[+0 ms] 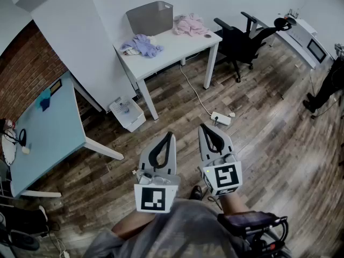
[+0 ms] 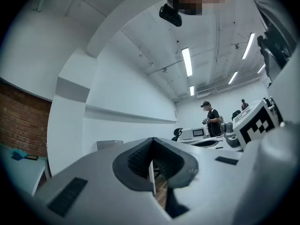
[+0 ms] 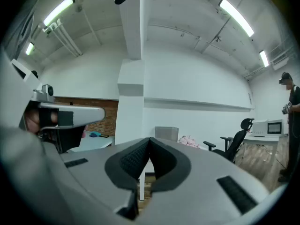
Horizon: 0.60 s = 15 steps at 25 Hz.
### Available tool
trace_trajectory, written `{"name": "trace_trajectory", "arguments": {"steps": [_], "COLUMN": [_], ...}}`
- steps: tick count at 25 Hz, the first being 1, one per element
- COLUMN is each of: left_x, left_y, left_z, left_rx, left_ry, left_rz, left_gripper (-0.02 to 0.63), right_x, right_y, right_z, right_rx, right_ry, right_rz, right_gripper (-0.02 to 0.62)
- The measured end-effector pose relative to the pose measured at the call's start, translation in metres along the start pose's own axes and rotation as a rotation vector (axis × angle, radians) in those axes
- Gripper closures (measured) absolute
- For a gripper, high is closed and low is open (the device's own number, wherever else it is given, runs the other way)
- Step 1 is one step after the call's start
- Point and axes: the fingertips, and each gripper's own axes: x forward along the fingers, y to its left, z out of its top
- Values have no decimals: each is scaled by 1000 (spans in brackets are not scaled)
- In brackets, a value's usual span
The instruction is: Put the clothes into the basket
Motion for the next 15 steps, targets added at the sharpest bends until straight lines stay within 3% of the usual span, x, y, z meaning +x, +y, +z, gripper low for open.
{"name": "trace_trajectory", "arguments": {"steps": [15], "left_x": [20], "left_y": [-23], "left_z": [-3], "left_rx": [19], "left_ry": [4], "left_rz": [14], "left_gripper": [598], "right_x": [-2], "right_y": [-28], "right_z": [-6], "right_rx": [30], "right_ry": [-27], "right_rz": [24], "right_gripper": [589]}}
